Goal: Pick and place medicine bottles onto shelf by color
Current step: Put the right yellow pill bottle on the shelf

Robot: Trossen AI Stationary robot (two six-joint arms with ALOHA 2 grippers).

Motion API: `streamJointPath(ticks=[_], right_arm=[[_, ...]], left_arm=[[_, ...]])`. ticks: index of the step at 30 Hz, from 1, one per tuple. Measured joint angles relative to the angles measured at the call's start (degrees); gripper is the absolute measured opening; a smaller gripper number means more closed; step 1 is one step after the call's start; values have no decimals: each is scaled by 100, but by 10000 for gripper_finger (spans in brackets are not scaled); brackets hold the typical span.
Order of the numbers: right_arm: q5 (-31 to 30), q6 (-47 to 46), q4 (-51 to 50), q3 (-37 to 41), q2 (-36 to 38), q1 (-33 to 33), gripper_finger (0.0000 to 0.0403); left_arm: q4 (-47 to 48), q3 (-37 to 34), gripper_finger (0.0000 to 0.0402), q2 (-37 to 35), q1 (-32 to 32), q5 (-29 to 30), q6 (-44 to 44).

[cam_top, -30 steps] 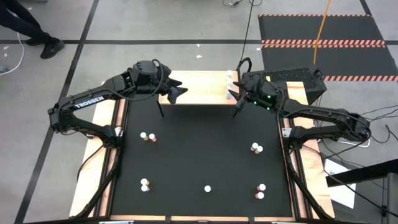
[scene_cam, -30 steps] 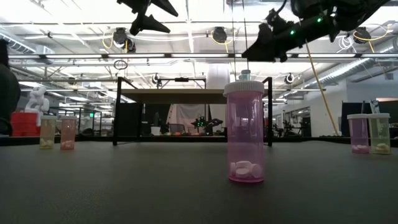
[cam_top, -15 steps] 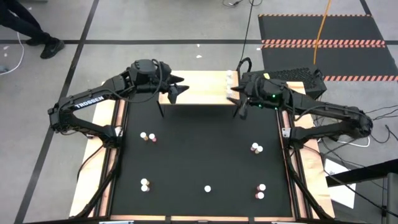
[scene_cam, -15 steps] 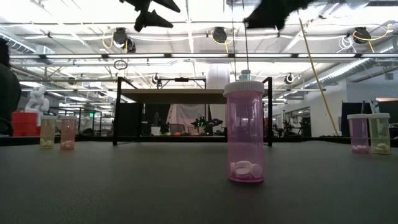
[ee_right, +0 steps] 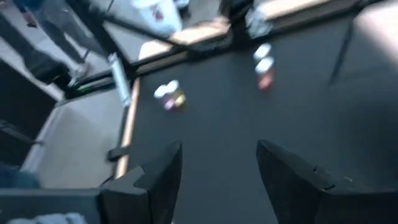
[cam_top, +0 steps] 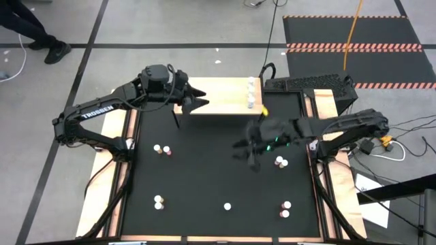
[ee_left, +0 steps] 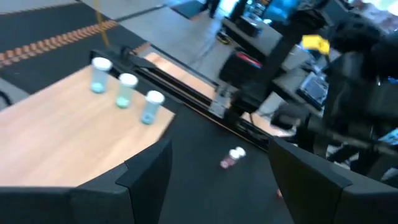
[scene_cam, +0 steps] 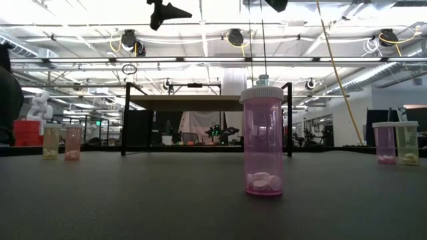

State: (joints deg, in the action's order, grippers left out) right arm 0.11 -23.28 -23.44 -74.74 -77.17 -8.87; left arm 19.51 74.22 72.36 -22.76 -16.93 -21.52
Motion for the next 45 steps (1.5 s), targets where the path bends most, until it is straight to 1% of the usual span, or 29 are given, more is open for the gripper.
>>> streamJointPath(ticks=[5, 10, 14, 20, 23, 25, 28, 33, 34, 36, 39, 41, 43, 45], right_arm=[[-6, -1361, -452, 0, -492, -669, 188], [16, -2714, -1103, 0, -724, -1320, 165], [78, -3766, -1777, 0, -669, -1891, 156], [602, -4901, -3479, 0, -326, -2667, 155], [612, -5239, -4218, 0, -102, -2956, 155], [592, -5436, -4528, 17, 47, -3100, 155], [600, -5666, -4577, 261, 245, -3265, 155], [564, -6080, -4384, 1077, 493, -3495, 155], [476, -6100, -4374, 1277, 533, -3498, 155], [111, -6065, -4341, 1608, 649, -3458, 155], [-552, -5909, -4429, 2036, 920, -3245, 155], [-886, -5915, -4442, 2300, 1195, -3070, 155], [-1048, -5832, -4401, 2531, 1512, -2904, 157], [-1050, -5634, -4363, 2748, 1820, -2777, 165]], left_arm=[[31, 0, 266, 0, 129, -273, 85], [271, 0, 266, -4, 344, -407, 458], [449, 0, 266, -4, 516, -405, 678], [768, 0, 266, -7, 780, -405, 807], [974, 0, 266, -7, 921, -397, 909], [1112, 0, 266, -7, 1026, -266, 935], [1278, 0, 266, -7, 1222, 144, 1023], [1455, 0, 266, -7, 1529, 914, 1069], [1472, 0, 266, -7, 1594, 1056, 1008], [1527, 0, 266, -7, 1735, 1302, 824], [1633, 0, 266, -7, 1926, 1472, 629], [1686, 0, 266, -7, 2039, 1634, 568], [1686, 0, 266, 12, 2120, 1853, 532], [1682, 0, 266, 43, 2161, 2035, 531]])
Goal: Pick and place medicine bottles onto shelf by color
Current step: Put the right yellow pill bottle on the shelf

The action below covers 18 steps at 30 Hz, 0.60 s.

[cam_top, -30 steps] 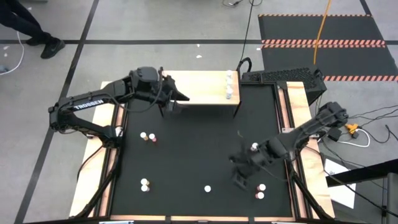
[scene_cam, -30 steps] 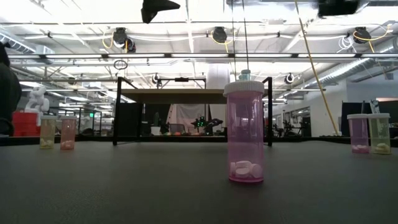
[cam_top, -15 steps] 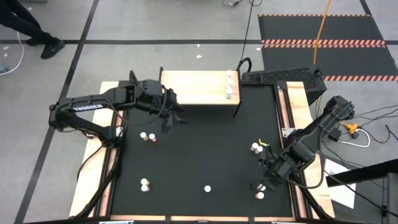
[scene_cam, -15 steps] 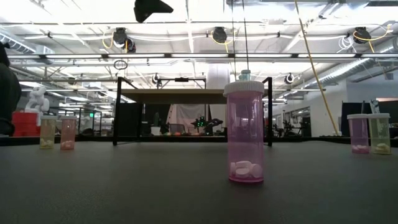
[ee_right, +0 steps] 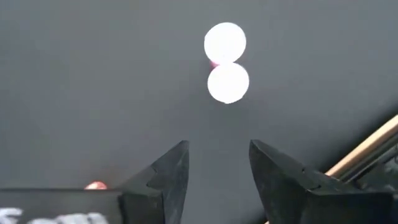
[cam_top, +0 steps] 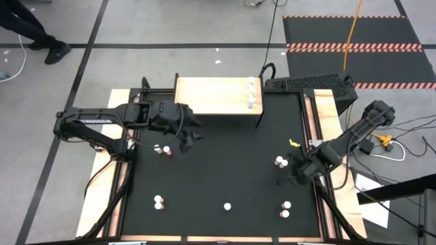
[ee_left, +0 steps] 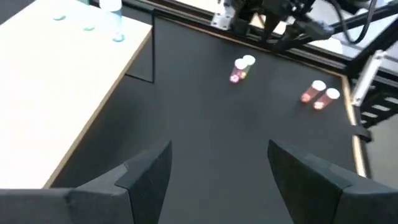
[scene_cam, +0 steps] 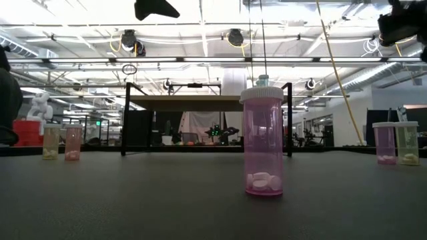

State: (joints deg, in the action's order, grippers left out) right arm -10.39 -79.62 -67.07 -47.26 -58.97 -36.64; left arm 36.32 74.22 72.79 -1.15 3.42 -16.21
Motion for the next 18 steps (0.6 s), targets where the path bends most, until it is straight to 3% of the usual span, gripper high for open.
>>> streamJointPath(ticks=[5, 10, 18], right_arm=[[7, 826, 299, 414, 474, 220, 201], [-19, 2081, 968, 729, 434, 425, 242], [-158, 2499, 1030, 909, 213, 934, 256]], left_arm=[[-93, 2, 266, 97, 0, 380, 25], [-135, 13, 266, 253, 3, 482, 305], [19, -9, 266, 543, 18, 457, 198]])
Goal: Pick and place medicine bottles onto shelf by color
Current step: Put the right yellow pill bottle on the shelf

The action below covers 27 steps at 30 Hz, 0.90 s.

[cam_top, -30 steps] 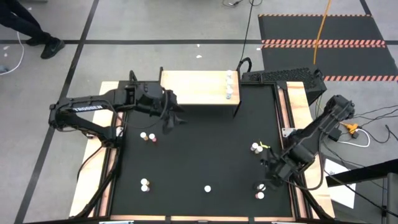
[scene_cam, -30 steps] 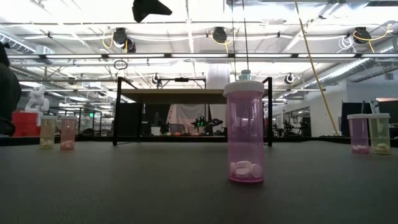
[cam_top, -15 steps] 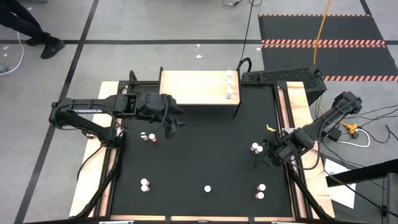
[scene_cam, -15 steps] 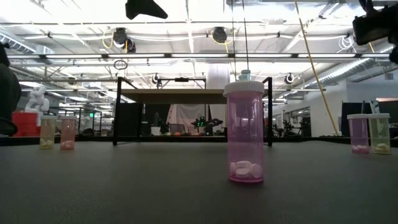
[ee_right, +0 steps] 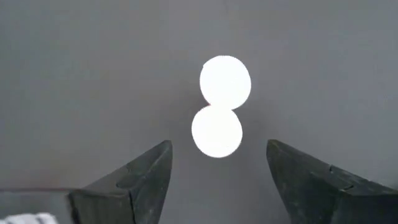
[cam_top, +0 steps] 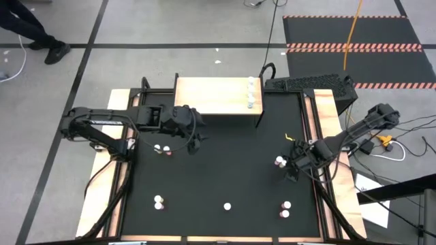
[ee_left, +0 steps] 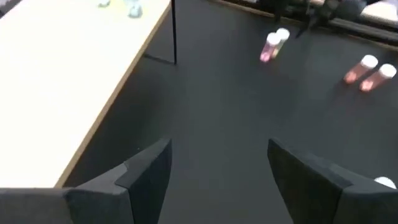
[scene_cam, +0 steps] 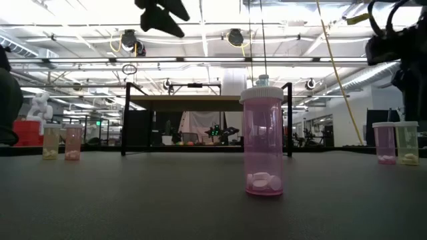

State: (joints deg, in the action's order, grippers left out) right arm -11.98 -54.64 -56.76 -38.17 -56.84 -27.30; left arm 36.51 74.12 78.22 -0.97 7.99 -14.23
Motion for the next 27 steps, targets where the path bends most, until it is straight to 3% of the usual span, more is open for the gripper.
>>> streamJointPath(ticks=[11, 15, 19, 27], right_arm=[[33, 523, 487, 112, 7, 478, 237], [447, 551, 811, 332, 5, 546, 229], [467, 403, 784, 407, 3, 554, 219], [460, 431, 813, 407, 3, 558, 173]], left_arm=[[-67, 9, 266, 56, -168, 68, 44], [-67, 9, 266, 52, -205, 72, 45], [-67, 9, 266, 52, -203, 70, 45], [-67, 9, 266, 52, -205, 70, 47]])
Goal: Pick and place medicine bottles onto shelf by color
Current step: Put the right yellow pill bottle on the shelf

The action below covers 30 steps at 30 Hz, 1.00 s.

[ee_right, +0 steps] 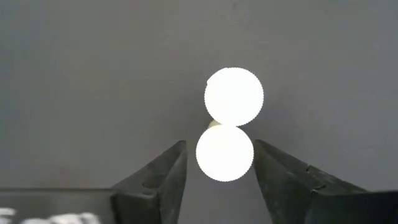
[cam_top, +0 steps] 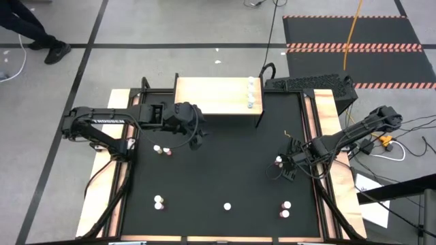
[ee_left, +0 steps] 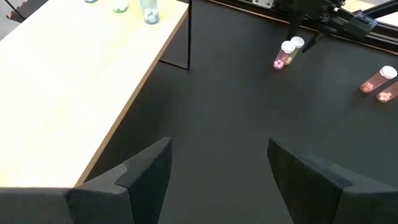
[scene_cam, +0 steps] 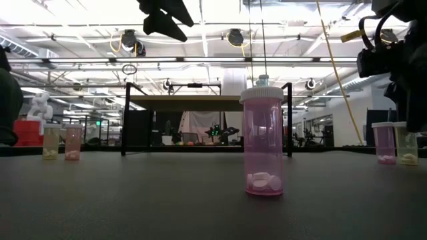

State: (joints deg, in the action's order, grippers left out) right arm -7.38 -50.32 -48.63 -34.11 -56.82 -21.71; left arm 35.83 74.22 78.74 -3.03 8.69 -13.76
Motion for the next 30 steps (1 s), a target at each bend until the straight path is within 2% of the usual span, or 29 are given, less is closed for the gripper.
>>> streamJointPath(ticks=[5, 9, 16, 21, 30], right_arm=[[2, 2, 80, 0, 0, 0, 132], [8, 2, 81, 0, 0, 0, 114], [25, -254, 78, -2, 53, -1, 122], [262, -639, 71, -22, 380, -2, 116], [337, -819, -65, -724, 797, -15, 117]], left_arm=[[-2, 0, 266, 0, 0, 0, 0], [-2, 0, 266, 0, 0, 0, -9], [-2, 0, 266, 0, 0, 0, -31], [-2, 0, 266, 0, 0, 0, -56], [-22, 0, 266, 0, 0, 0, -332]])
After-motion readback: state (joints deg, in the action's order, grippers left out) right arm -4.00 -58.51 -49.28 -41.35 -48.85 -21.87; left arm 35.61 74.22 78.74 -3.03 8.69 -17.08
